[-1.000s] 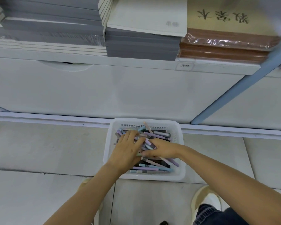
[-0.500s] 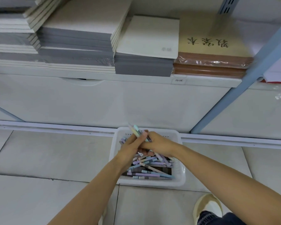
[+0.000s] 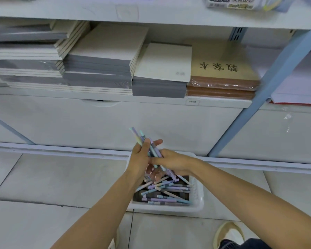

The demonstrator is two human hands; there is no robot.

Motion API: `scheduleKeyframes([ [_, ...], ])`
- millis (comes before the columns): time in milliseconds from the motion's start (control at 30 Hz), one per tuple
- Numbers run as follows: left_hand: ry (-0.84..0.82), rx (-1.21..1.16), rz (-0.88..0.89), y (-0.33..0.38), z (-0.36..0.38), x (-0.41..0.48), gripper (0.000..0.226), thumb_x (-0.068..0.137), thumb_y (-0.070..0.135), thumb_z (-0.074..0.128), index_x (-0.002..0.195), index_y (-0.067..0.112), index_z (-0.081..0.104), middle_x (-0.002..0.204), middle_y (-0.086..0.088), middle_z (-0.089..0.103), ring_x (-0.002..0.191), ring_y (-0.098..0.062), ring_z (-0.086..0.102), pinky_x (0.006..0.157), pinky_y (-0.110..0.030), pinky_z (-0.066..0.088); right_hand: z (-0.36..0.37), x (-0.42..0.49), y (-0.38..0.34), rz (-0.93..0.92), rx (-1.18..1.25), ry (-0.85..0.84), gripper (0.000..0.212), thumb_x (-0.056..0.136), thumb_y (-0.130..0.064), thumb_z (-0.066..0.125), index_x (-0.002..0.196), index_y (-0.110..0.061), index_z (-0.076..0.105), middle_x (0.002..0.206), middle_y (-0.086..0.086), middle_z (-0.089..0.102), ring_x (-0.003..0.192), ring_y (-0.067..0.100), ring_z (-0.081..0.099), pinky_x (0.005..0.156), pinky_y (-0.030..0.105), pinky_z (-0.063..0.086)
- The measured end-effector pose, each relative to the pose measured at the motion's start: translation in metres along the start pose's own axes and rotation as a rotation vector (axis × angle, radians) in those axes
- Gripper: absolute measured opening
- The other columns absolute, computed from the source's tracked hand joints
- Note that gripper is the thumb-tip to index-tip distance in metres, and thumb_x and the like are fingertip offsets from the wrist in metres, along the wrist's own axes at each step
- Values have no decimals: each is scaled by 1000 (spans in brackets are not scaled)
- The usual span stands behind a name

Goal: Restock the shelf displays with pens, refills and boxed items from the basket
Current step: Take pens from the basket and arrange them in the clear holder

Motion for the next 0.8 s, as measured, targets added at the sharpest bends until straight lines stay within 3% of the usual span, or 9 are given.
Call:
scheduleKeyframes([
  [67,29,-57,51,13,-4,2,31,105,24,39,95,11,65,101,-6,74,86,-26,68,81,-38,56,1,-8,-3,44,-28,-15,38,102,-34,44,106,2,56,83,17,65,51,16,56,43,21,48],
  [133,41,-103,70,25,-5,1,30,105,22,38,97,7,63,97,-6,74,86,-21,67,67,-29,56,-2,-16,-13,7,-80,-2,40,103,-38,39,91,-5,58,66,6,63,37,8,37,36,16,29],
  [200,75,-142,113,41,-6,0,28,106,21,36,100,7,60,97,-9,72,85,-25,66,59,-27,52,-4,-21,-29,-54,-97,-3,41,104,-38,37,87,-11,62,57,-4,60,35,5,29,36,16,22],
  [300,191,-302,224,78,-12,-1,21,106,16,36,94,10,52,87,-10,66,75,-23,67,71,-38,54,-12,-30,-54,-115,-92,64,36,103,-40,38,105,-15,63,68,1,58,38,7,27,37,17,21],
  [367,270,-299,273,102,-19,-2,18,105,16,38,91,11,48,71,-3,53,51,-11,56,61,-32,50,-22,-36,-69,-161,-81,157,38,102,-43,38,105,-12,61,66,2,52,40,10,26,38,19,19],
  [433,270,-245,263,116,-19,-4,19,103,18,43,85,15,44,64,0,41,43,-8,37,46,-23,38,-29,-43,-83,-184,0,242,39,102,-42,35,91,-12,57,60,1,44,41,11,25,39,20,16],
  [567,65,-157,189,129,0,-17,31,96,21,61,71,18,42,52,5,31,39,-7,23,37,-20,24,-27,-56,-117,-311,26,360,27,101,-25,29,79,-16,44,62,-1,39,47,12,31,44,20,23],
  [700,-33,-24,216,149,18,-32,14,89,19,70,81,10,62,46,5,35,37,-8,24,38,-19,23,-12,-73,-150,-536,-182,434,23,104,-20,40,89,-12,56,81,2,54,74,12,50,68,24,41],
  [800,-34,-30,313,172,22,-44,9,91,15,67,86,8,64,45,5,43,35,-6,26,36,-17,25,-5,-84,-170,-590,-276,438,21,102,-18,46,90,-11,62,84,1,60,71,4,52,72,23,43],
])
Point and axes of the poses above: each hand's wrist, its own x-axis towards the middle knuckle, its own z-axis out of the palm, y = z × x, the point moved 6 cm from there along x, towards the middle knuckle
